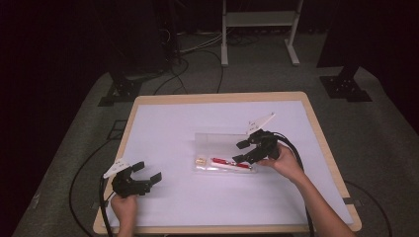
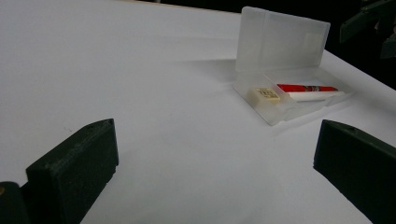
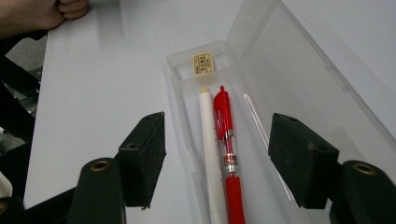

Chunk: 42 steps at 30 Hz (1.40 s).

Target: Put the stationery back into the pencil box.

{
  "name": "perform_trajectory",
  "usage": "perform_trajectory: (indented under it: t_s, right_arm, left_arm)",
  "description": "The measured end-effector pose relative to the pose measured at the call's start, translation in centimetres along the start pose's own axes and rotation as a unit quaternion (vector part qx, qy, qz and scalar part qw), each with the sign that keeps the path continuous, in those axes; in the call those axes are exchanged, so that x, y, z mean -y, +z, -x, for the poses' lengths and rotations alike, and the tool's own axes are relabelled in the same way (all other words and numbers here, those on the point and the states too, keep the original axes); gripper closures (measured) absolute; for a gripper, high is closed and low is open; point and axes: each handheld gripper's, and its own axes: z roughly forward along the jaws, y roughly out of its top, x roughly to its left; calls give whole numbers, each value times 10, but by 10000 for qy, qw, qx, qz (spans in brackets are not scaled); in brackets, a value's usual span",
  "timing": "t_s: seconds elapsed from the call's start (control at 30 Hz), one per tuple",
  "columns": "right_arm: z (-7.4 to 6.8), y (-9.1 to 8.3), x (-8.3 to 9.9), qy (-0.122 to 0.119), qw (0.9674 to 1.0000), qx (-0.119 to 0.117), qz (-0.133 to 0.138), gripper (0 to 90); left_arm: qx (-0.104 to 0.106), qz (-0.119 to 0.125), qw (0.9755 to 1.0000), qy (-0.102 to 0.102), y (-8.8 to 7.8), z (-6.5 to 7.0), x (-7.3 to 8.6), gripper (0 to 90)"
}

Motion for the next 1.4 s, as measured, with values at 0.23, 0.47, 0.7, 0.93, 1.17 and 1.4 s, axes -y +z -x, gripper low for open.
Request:
perform_trajectory:
  t_s: [0.23,0.47,0.7,0.93,1.17,1.4]
  right_arm:
    - [1,-10,7,43,10000,70,32,346]
    - [3,-18,15,100,9998,143,85,337]
    - [4,-24,26,169,9996,206,116,328]
    - [4,-30,36,255,9992,270,166,317]
    - [6,-35,47,326,9988,305,181,311]
    - [6,-41,56,426,9983,327,225,303]
  left_arm:
    - [0,-27,10000,27,0,1,0,0]
    - [4,-20,10000,31,0,1,0,0]
    - [1,-41,10000,42,0,1,0,0]
    - [-23,-57,10000,42,1,2,0,0]
    - [-22,-82,9999,83,2,2,0,0]
    - [6,-62,9999,82,1,2,0,0]
